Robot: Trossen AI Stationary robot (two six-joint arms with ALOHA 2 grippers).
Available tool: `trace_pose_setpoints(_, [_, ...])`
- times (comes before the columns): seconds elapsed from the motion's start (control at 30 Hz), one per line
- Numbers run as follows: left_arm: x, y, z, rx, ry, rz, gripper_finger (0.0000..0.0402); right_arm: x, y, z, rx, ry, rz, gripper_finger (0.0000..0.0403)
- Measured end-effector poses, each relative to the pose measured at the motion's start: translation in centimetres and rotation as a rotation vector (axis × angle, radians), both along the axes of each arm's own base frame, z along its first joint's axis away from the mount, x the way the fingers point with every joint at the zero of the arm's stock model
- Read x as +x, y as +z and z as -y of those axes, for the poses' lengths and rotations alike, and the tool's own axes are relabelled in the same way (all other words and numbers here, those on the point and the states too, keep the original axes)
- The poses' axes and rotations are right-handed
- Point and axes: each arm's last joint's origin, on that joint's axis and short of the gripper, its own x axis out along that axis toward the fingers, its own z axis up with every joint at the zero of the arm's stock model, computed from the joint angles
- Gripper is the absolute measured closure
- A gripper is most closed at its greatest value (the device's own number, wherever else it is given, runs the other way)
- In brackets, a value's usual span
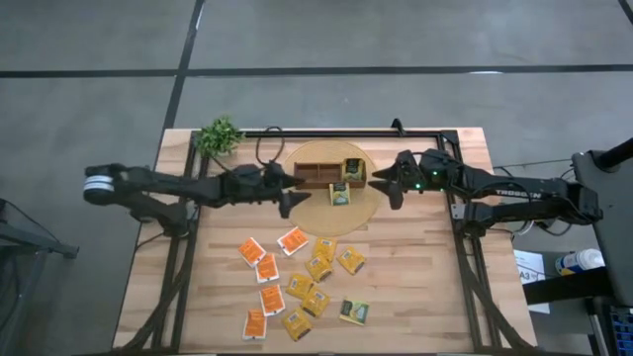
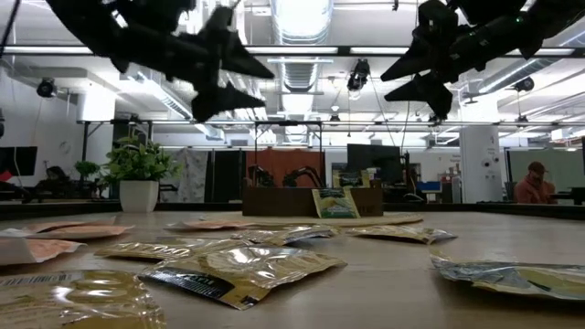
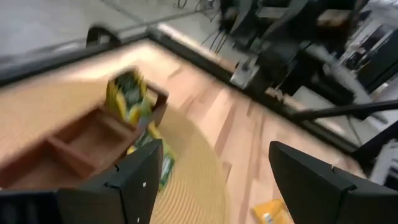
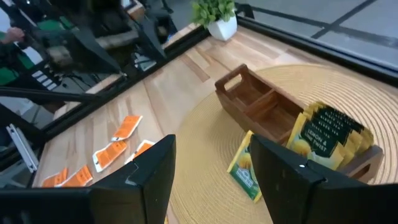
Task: Pick & Place Tea
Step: Put the right yellow tea bag into the right section of the wooden organizer
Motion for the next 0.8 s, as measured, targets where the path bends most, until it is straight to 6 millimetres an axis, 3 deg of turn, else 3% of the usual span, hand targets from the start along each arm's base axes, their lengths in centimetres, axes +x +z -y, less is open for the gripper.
trace_pose_setpoints(0.1, [1.1, -1.8, -0.2, -0.024, 0.004, -0.052, 0.0115, -0.3, 0.3, -0.1, -0.018, 0.005, 0.014, 0.0200])
trace_pose_setpoints(0.53, [5.6, -6.1, -0.9, -0.059, 0.013, -0.204, 0.0115, -1.0, 1.1, -0.3, -0.069, 0.018, 0.046, 0.0200])
trace_pose_setpoints(0.8, [7.9, -7.4, -1.6, -0.105, 0.041, -0.210, 0.0117, -1.1, 1.2, -0.3, -0.085, 0.022, 0.044, 0.0200])
